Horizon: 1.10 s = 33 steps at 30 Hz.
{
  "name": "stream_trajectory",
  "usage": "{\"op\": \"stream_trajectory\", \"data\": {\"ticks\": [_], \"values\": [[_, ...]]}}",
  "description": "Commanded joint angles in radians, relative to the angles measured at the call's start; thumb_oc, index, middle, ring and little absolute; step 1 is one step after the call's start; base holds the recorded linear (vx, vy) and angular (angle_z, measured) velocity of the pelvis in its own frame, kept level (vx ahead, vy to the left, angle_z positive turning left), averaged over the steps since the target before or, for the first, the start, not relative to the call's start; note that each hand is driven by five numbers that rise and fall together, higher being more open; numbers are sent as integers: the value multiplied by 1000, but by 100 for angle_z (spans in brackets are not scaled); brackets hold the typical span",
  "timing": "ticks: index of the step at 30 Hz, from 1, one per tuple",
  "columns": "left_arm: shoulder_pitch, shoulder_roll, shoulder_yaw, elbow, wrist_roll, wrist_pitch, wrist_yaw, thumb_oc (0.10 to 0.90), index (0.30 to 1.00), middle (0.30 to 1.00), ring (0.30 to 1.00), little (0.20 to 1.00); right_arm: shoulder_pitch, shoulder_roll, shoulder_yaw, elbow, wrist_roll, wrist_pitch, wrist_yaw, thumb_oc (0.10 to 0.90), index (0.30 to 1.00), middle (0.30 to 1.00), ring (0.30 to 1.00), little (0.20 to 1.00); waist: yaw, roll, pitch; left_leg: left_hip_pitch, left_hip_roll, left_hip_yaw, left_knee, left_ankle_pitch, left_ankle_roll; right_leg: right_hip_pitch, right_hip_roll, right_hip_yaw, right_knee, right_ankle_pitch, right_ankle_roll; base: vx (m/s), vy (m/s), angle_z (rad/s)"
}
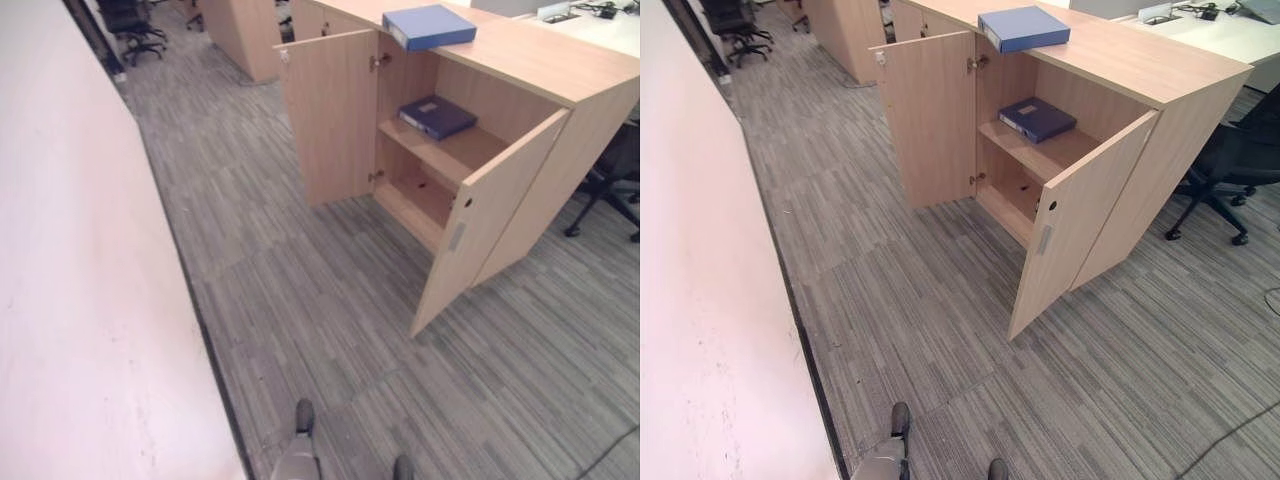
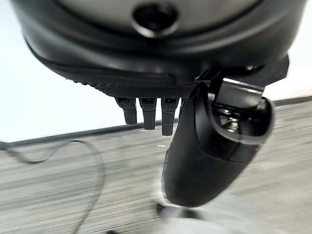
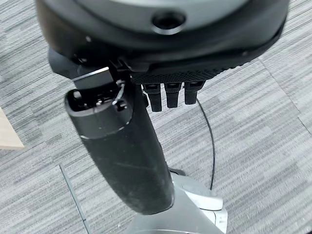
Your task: Put the empty folder in the office cabinet
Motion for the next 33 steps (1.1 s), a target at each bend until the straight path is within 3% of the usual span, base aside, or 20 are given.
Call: {"op": "stream_trajectory", "data": {"ticks": [1,3,5,8,9,10,11,13,14,16,17,18,24,27,31,33], "values": [[58,10,-2,-46,72,-24,18,800,900,900,900,900,29,-11,-9,3,-53,2,15,800,900,900,900,900,27,3,-73,-114,-13,-32,23,175,32,273,-52,-65,44,-120,131,499,363,-83],[62,13,-16,-49,123,-27,23,800,900,900,900,900,37,-8,-11,12,-77,4,19,800,900,900,900,900,40,-13,-91,-112,-47,-22,56,150,50,255,-120,-75,78,-68,173,260,228,-84],[63,21,-18,-56,134,-27,20,800,900,900,900,900,39,-7,-3,13,-95,10,30,800,900,900,900,900,49,-22,-99,-95,-83,0,68,115,83,205,-185,-78,180,39,195,250,262,-25],[62,30,-20,-56,137,-21,21,800,900,900,900,900,26,-11,-6,-5,-87,11,26,800,900,900,900,900,49,-18,-85,-40,-154,7,57,66,147,95,-234,-71,416,227,175,188,263,-14],[62,30,-20,-56,137,-21,21,800,900,900,900,900,26,-11,-6,-5,-87,11,26,800,900,900,900,900,51,-19,-85,-41,-155,9,56,66,148,91,-236,-67,419,226,176,201,308,-4],[67,37,-22,-49,153,-14,19,800,900,900,900,900,22,-5,-8,-31,-67,5,20,800,900,900,900,900,38,0,-71,25,-194,-8,25,39,181,26,-243,-79,559,282,158,233,306,-3],[68,41,-21,-47,158,-15,19,800,900,900,900,900,20,-1,-4,-43,-61,1,18,800,900,900,900,900,24,7,-61,64,-211,-19,9,24,193,-17,-245,-90,616,285,151,333,362,18],[65,50,-15,-44,158,-17,23,800,900,900,900,900,8,5,8,-66,-48,-5,17,800,900,900,900,900,-7,34,-35,123,-215,-55,-12,5,200,-117,-189,-122,634,194,114,277,130,31],[64,53,-15,-45,156,-19,23,800,900,900,900,900,4,7,13,-73,-42,-7,17,800,900,900,900,900,-21,44,-20,148,-214,-71,-16,-3,199,-154,-156,-140,616,134,99,272,11,39],[65,58,-16,-45,158,-19,24,800,900,900,900,900,-8,8,24,-85,-36,-10,13,800,900,900,900,900,-46,47,8,194,-220,-98,-16,-28,194,-204,-117,-170,532,88,95,223,-39,48],[64,58,-16,-44,158,-19,24,800,900,900,900,900,-9,8,24,-84,-36,-10,13,800,900,900,900,900,-47,49,7,192,-217,-99,-16,-27,194,-203,-114,-172,525,93,94,385,-155,59],[70,57,-19,-43,168,-18,29,800,900,900,900,900,-23,11,40,-90,-35,-6,15,800,900,900,900,900,-82,26,27,255,-236,-136,-16,-72,182,-273,-71,-177,303,147,123,310,-131,51],[71,51,-12,-41,194,-21,23,800,900,900,900,900,-27,9,34,-91,-36,-6,18,800,900,900,900,900,-126,3,40,351,-243,-205,-16,-148,166,-285,-34,-125,68,251,167,325,-131,45],[77,47,1,-28,194,-20,26,800,900,900,900,900,-19,12,34,-81,-42,-5,18,800,900,900,900,900,-118,-9,27,367,-238,-209,-16,-173,160,-263,-47,-149,64,271,161,225,-171,57],[60,46,5,-25,173,-17,39,800,900,900,900,900,-4,-4,14,-57,-23,-8,11,800,900,900,900,900,-126,-6,1,388,-159,-218,-16,-196,120,-251,-28,-177,129,222,134,245,-236,28],[47,46,-6,-34,158,-20,43,800,900,900,900,900,1,-10,0,-56,4,-14,7,800,900,900,900,900,-134,-10,-1,373,-125,-207,41,-211,99,-238,-18,-182,148,183,116,182,-207,22]]}}
